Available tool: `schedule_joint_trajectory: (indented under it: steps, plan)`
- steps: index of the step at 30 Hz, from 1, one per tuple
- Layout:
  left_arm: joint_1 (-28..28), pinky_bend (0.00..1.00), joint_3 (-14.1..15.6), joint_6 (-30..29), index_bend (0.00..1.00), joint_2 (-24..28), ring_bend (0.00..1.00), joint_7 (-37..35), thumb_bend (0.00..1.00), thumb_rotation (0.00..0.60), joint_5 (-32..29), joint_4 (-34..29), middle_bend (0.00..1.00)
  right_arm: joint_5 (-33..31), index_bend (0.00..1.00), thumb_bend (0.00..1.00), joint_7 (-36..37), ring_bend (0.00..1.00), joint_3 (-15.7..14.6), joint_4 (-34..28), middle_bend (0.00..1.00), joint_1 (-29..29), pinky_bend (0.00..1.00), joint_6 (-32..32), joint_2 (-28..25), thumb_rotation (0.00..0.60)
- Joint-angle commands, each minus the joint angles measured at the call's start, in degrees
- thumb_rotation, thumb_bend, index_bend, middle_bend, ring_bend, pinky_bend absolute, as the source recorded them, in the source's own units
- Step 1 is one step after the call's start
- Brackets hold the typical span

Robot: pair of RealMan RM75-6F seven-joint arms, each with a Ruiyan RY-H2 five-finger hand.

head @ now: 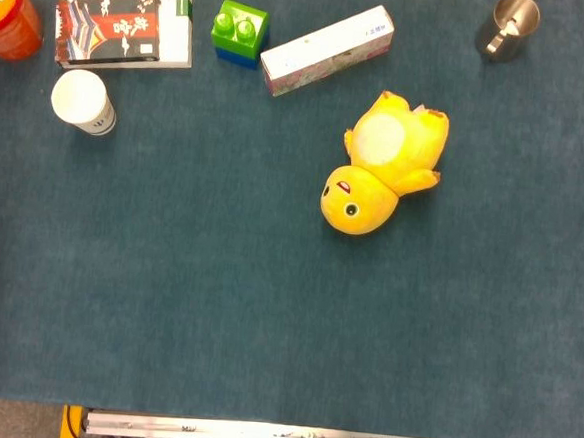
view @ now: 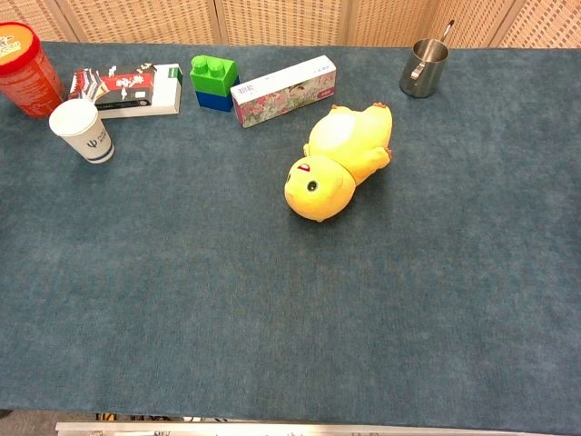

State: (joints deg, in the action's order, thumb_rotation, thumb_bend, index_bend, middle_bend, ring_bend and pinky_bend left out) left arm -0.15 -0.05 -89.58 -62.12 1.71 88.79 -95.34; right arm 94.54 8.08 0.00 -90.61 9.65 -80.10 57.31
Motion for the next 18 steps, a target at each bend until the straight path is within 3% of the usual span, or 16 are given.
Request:
schedule_joint_trajectory:
  steps: [1, 18]
  plan:
    - [-0.03, 0.0, 0.02, 0.08, 0.12, -0.03, 0.09, -0.06, 0.15, 0.6, 0.03, 0.09, 0.1, -0.06, 0.05, 0.0, -0.16, 0.01, -0.09, -0.13, 0.18, -0.04, 0.13, -0.02, -0.05, 0.6]
    - [0.53, 0.0, 0.21, -0.65, 0.12, 0.24, 0.09, -1.04, 0.15, 0.6, 0.41, 0.52, 0.1, 3.07, 0.05, 0.0, -2.75, 0.01, 0.41, -4.09, 0.18, 5.21, 0.13, 4.89, -0.69, 0.6]
